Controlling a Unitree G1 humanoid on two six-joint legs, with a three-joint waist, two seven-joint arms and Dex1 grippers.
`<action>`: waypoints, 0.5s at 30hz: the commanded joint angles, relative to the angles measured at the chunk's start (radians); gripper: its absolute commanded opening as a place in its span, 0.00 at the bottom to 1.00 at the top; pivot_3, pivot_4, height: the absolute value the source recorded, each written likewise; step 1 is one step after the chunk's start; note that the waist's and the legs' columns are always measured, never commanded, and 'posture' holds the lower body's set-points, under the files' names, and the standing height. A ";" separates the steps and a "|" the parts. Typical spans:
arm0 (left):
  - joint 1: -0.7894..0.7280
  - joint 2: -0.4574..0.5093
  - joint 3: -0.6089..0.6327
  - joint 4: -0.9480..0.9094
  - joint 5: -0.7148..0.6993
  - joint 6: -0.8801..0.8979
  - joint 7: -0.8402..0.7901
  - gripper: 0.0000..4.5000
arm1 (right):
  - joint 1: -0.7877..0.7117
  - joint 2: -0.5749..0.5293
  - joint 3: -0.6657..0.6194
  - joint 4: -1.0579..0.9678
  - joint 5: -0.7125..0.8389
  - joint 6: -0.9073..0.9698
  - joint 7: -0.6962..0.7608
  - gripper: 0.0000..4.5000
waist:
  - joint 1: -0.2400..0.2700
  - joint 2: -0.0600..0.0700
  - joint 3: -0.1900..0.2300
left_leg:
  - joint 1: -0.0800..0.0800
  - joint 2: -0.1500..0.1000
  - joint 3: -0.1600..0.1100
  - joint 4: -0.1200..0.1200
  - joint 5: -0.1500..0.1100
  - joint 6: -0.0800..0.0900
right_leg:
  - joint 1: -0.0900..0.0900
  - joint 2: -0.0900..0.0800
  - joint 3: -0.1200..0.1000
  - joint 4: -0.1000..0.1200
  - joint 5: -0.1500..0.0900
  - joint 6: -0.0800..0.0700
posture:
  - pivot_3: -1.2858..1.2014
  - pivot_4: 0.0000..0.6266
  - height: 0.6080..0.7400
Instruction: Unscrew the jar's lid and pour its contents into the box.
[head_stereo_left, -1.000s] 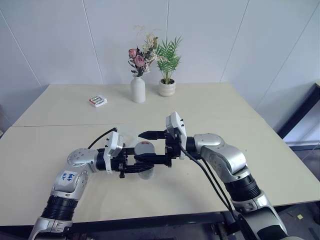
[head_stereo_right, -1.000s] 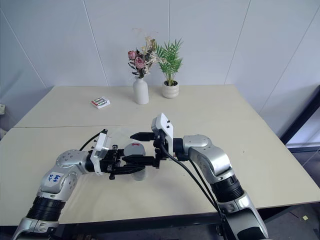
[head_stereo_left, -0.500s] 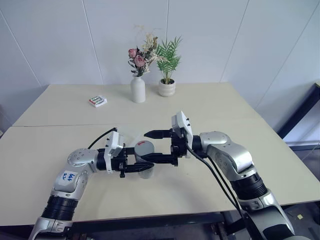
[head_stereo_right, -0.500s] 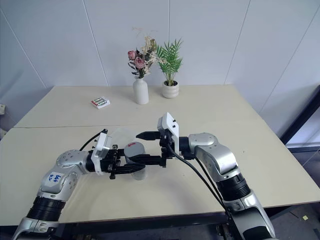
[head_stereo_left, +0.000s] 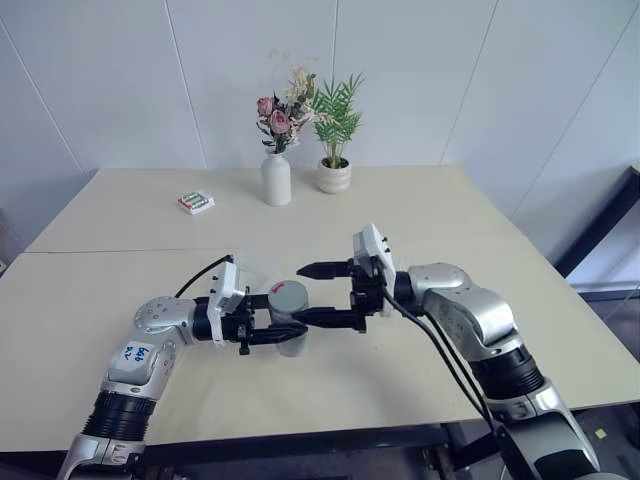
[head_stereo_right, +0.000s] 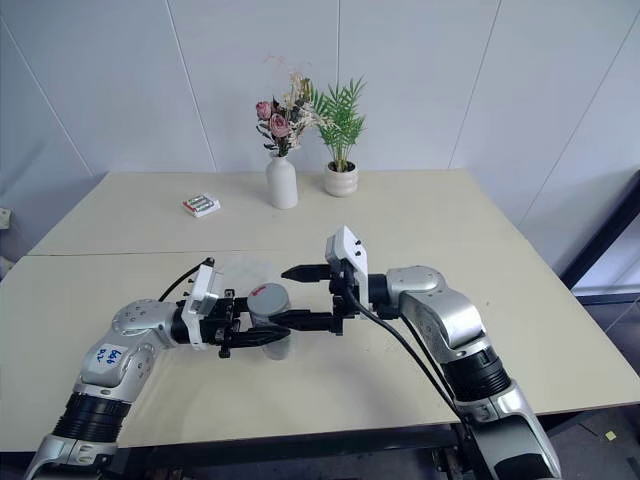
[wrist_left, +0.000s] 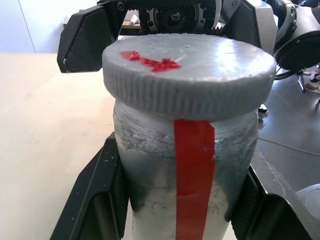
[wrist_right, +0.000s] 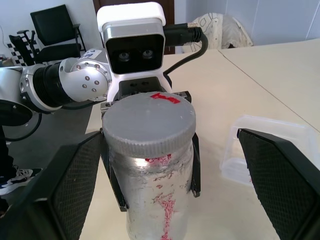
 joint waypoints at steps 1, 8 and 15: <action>-0.001 0.002 -0.001 -0.045 -0.022 -0.007 -0.020 0.47 | -0.005 -0.018 -0.057 0.008 0.002 -0.008 -0.015 0.99 | 0.000 0.000 0.000 | 0.000 0.000 0.000 0.000 0.000 0.000 | 0.000 0.000 0.000 0.000 0.000 0.000 | 0.52 0.24 1.00; -0.002 -0.001 0.000 -0.045 -0.020 -0.004 -0.022 0.47 | -0.007 -0.024 -0.064 0.016 0.004 -0.009 -0.009 0.99 | 0.000 0.000 0.000 | 0.000 0.000 0.000 0.000 0.000 0.000 | 0.000 0.000 0.000 0.000 0.000 0.000 | 0.52 0.24 1.00; -0.003 0.000 0.000 -0.043 -0.019 -0.005 -0.024 0.47 | 0.004 -0.047 -0.069 0.007 0.024 0.013 0.038 0.99 | 0.000 0.000 0.000 | 0.000 0.000 0.000 0.000 0.000 0.000 | 0.000 0.000 0.000 0.000 0.000 0.000 | 0.52 0.24 1.00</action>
